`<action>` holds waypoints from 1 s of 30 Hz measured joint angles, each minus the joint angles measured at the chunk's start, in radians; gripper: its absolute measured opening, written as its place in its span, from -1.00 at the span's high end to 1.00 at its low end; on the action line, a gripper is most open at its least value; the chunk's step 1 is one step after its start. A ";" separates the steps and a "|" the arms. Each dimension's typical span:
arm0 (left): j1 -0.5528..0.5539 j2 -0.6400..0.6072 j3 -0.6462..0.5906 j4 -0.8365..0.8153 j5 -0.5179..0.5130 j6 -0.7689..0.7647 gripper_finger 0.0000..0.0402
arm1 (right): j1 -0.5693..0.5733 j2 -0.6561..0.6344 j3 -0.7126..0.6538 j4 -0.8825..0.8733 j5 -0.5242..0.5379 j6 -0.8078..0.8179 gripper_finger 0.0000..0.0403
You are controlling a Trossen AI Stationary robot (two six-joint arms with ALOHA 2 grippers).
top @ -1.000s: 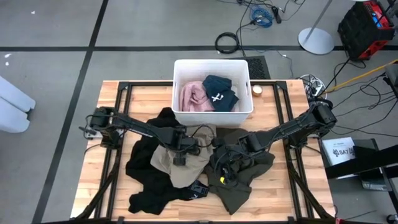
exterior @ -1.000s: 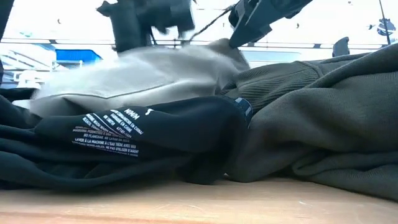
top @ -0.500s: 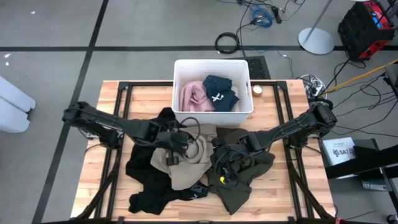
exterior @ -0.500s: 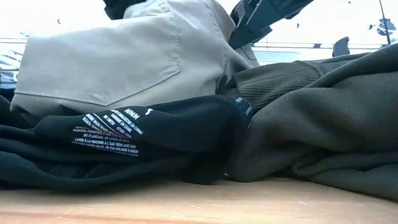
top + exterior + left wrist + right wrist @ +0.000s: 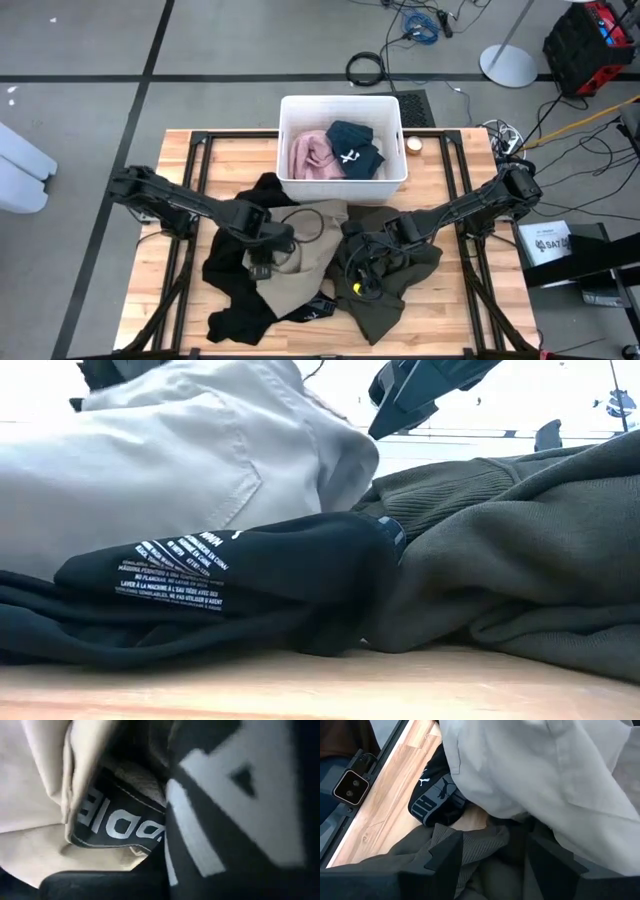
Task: Sort clothes
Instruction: Put the brown shorts into the white bin
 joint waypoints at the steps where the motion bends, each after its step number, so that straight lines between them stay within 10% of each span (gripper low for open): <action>1: 0.002 0.010 -0.004 0.000 -0.038 0.006 0.85 | 0.000 0.000 0.000 0.000 0.000 0.000 -0.03; 5: 0.002 0.041 -0.007 -0.002 -0.204 0.048 0.77 | 0.000 0.000 0.000 -0.001 0.000 0.000 -0.03; 21: -0.051 0.034 0.023 -0.019 -0.186 0.136 -0.05 | 0.000 0.000 0.000 -0.001 0.000 -0.019 -0.03; 30: -0.050 0.033 0.178 -0.076 -0.254 0.201 -0.15 | 0.000 0.000 0.000 -0.001 0.000 -0.023 -0.03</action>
